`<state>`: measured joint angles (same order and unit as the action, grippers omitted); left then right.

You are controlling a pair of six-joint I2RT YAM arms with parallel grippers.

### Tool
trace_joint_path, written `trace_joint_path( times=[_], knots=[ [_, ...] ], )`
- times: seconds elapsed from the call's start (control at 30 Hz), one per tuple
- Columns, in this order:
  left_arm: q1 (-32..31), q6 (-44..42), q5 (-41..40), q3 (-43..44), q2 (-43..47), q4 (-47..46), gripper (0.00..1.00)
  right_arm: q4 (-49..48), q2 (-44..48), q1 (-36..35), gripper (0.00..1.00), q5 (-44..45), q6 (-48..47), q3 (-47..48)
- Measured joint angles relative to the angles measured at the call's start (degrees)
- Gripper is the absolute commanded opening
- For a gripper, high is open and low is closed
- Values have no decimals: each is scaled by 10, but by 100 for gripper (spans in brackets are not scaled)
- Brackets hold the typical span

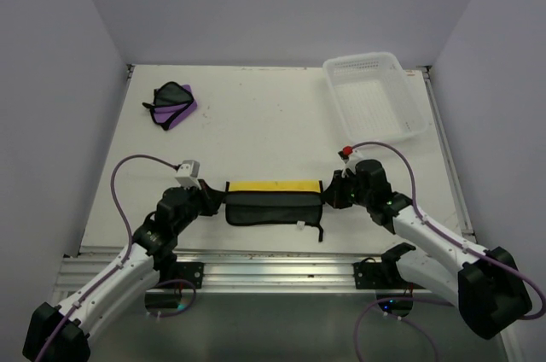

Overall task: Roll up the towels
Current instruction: Fold the towel

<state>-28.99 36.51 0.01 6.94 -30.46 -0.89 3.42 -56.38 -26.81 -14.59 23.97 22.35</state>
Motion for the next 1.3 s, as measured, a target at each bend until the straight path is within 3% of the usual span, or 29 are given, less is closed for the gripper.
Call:
trace_joint_path(
  times=[0.37,0.5,0.53,0.73,1.03,1.3],
  knots=[
    [-4,14,8,-1,-7,6,0,-2,2,-2,5,-4,7,-8],
    [-5,19,9,-1,-11,8,9,-5,1,-4,10,-8,9,-16],
    [-5,20,9,-1,-11,9,18,-7,1,-5,11,-11,9,-17],
    [-7,33,8,-4,-1,27,47,-11,1,-12,22,-15,11,-24],
    [-8,45,6,-6,10,34,57,-13,3,-17,42,-16,14,-30],
    [-8,42,-26,48,-66,28,61,-16,37,-18,47,-32,14,-31]
  ],
)
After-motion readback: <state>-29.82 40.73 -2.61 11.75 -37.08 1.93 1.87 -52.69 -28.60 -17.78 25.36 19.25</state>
